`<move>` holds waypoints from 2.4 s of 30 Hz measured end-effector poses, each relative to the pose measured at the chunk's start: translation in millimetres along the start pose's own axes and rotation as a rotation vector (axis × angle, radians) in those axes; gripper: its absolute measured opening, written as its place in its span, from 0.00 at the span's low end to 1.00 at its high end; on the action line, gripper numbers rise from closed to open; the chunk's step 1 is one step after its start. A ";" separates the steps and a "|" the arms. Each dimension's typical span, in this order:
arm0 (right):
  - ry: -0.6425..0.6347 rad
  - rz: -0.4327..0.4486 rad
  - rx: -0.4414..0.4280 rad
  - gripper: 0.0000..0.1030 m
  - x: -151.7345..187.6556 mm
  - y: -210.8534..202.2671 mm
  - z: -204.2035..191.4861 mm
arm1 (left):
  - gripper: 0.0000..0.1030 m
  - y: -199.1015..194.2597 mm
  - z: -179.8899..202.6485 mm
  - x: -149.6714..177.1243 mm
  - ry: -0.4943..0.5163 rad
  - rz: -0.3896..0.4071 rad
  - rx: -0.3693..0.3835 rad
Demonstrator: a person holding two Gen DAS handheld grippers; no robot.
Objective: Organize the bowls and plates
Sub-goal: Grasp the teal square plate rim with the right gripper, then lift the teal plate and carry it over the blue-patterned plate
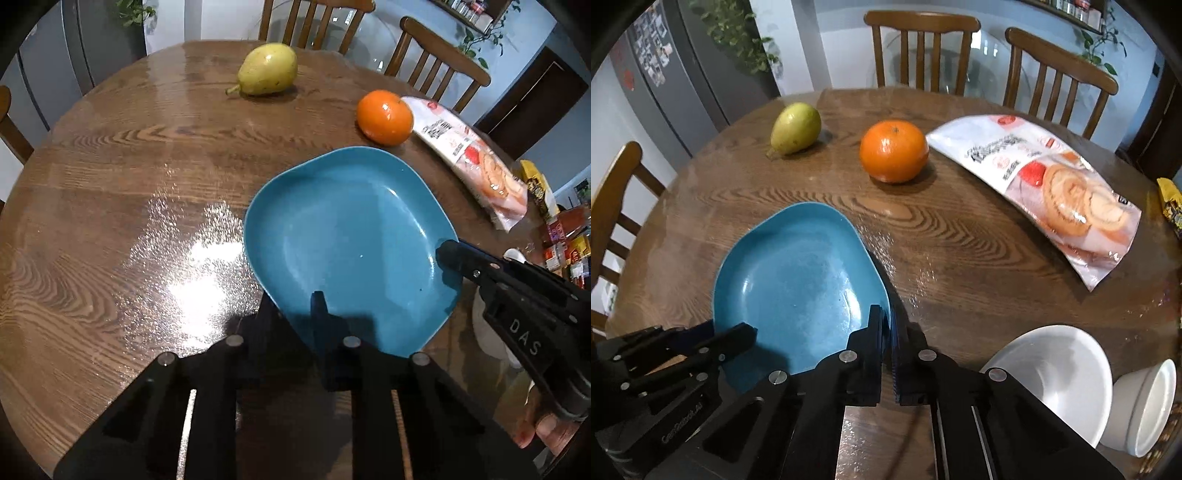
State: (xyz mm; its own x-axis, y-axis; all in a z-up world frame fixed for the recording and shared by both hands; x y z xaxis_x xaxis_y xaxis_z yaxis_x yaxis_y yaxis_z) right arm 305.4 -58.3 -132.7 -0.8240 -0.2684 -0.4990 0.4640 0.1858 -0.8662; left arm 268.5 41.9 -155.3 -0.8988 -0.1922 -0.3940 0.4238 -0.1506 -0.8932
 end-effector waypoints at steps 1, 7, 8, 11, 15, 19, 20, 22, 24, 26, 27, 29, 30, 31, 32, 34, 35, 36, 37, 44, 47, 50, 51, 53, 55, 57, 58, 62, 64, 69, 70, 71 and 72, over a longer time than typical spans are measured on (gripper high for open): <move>-0.004 0.005 -0.001 0.05 -1.3 -3.2 0.3 | 0.16 -4.0 -0.5 -0.3 0.000 0.010 0.000; -0.006 0.039 -0.017 0.05 -7.4 -18.7 -3.8 | 0.16 -27.9 -1.5 -6.2 0.000 0.065 0.009; -0.005 0.046 -0.022 0.05 -8.9 -22.0 -5.3 | 0.16 -31.4 -2.1 -6.8 0.001 0.071 0.007; -0.004 0.073 -0.037 0.05 -10.2 -34.2 -10.3 | 0.16 -40.1 -2.2 -6.6 0.005 0.082 0.008; 0.006 0.108 -0.078 0.05 -3.6 -56.2 -16.8 | 0.16 -56.4 -2.8 2.0 0.014 0.100 0.016; 0.006 0.143 -0.099 0.05 11.0 -79.1 -23.2 | 0.16 -79.3 1.5 19.0 0.042 0.136 0.011; 0.011 0.153 -0.104 0.05 15.5 -85.3 -24.1 | 0.16 -83.4 1.9 23.2 0.043 0.140 0.013; 0.021 0.170 -0.116 0.05 25.6 -96.9 -27.1 | 0.16 -96.2 1.9 35.7 0.050 0.158 0.008; 0.017 0.183 -0.125 0.05 36.6 -108.2 -31.0 | 0.15 -103.9 1.7 43.9 0.050 0.168 0.005; -0.001 0.198 -0.123 0.05 46.4 -118.9 -36.5 | 0.15 -112.7 1.1 51.5 0.050 0.182 -0.003; -0.013 0.205 -0.119 0.05 51.0 -123.4 -39.1 | 0.15 -117.7 0.3 56.3 0.050 0.190 -0.008; -0.028 0.211 -0.123 0.05 60.1 -129.5 -44.6 | 0.15 -125.4 -1.6 63.5 0.048 0.201 -0.022; -0.027 0.212 -0.133 0.05 64.4 -132.9 -46.7 | 0.15 -127.7 -2.5 66.2 0.047 0.204 -0.023; -0.027 0.214 -0.139 0.05 67.3 -134.6 -47.5 | 0.15 -131.8 -3.6 71.3 0.043 0.208 -0.023; -0.024 0.217 -0.147 0.05 71.7 -137.9 -48.8 | 0.15 -134.0 -4.1 74.8 0.043 0.210 -0.025; -0.024 0.219 -0.162 0.05 80.2 -143.3 -51.2 | 0.15 -138.7 -4.7 83.2 0.043 0.216 -0.035; -0.025 0.220 -0.167 0.05 84.1 -145.5 -52.5 | 0.15 -140.6 -4.7 86.4 0.044 0.220 -0.040; -0.026 0.219 -0.171 0.05 87.4 -147.1 -53.3 | 0.15 -142.9 -5.3 90.4 0.044 0.224 -0.045; -0.029 0.215 -0.176 0.05 91.4 -148.1 -54.1 | 0.15 -145.1 -5.8 94.2 0.042 0.226 -0.046; -0.055 0.192 -0.214 0.05 119.3 -152.5 -66.8 | 0.15 -154.9 -17.5 124.6 0.012 0.217 -0.086; -0.075 0.183 -0.228 0.05 130.8 -153.4 -74.3 | 0.15 -157.6 -24.2 138.2 -0.011 0.211 -0.102; -0.095 0.174 -0.248 0.05 142.2 -153.4 -82.6 | 0.15 -160.4 -30.2 149.1 -0.027 0.211 -0.119; -0.100 0.172 -0.251 0.05 145.0 -153.3 -85.5 | 0.15 -161.4 -32.4 152.3 -0.032 0.211 -0.123; -0.110 0.162 -0.262 0.05 152.0 -152.8 -92.1 | 0.15 -162.2 -37.5 158.9 -0.044 0.208 -0.136; -0.124 0.152 -0.270 0.05 157.5 -151.3 -97.8 | 0.15 -163.4 -42.0 165.7 -0.060 0.206 -0.146; -0.136 0.142 -0.280 0.05 162.5 -150.0 -103.5 | 0.15 -164.4 -45.8 172.4 -0.073 0.204 -0.156; -0.141 0.138 -0.283 0.05 164.3 -149.6 -105.9 | 0.15 -165.1 -48.2 175.4 -0.079 0.203 -0.162; -0.159 0.124 -0.297 0.05 169.6 -148.5 -114.1 | 0.15 -167.8 -53.8 185.1 -0.089 0.202 -0.176; -0.166 0.119 -0.304 0.05 172.9 -147.4 -117.4 | 0.15 -168.2 -58.0 189.9 -0.101 0.199 -0.176; -0.173 0.102 -0.319 0.05 181.9 -144.7 -124.4 | 0.15 -168.3 -64.4 199.1 -0.111 0.191 -0.189; -0.177 0.099 -0.320 0.05 183.7 -144.0 -126.1 | 0.15 -168.3 -66.5 200.9 -0.114 0.189 -0.191; -0.182 0.092 -0.321 0.05 186.0 -142.7 -128.1 | 0.15 -168.1 -68.4 202.6 -0.117 0.186 -0.193; -0.184 0.087 -0.322 0.05 188.6 -141.7 -130.9 | 0.15 -167.9 -70.3 203.7 -0.119 0.184 -0.194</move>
State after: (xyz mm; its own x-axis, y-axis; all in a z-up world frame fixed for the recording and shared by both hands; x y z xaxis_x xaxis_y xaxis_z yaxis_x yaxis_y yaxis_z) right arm 41.7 -11.5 -100.3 -0.7002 -0.3982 -0.5926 0.3795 0.4955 -0.7813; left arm 6.3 96.2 -100.8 -0.7844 -0.3132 -0.5354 0.5387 0.0839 -0.8383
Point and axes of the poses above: each gripper's, at about its wrist camera, not at the fingertips, and y roughly the way its jaws point, z to its right, x to its underside, the point moved 9 cm from there along y, roughly the way its jaws point, and after that the axes turned 1 degree about -y, right-handed, at the moved point
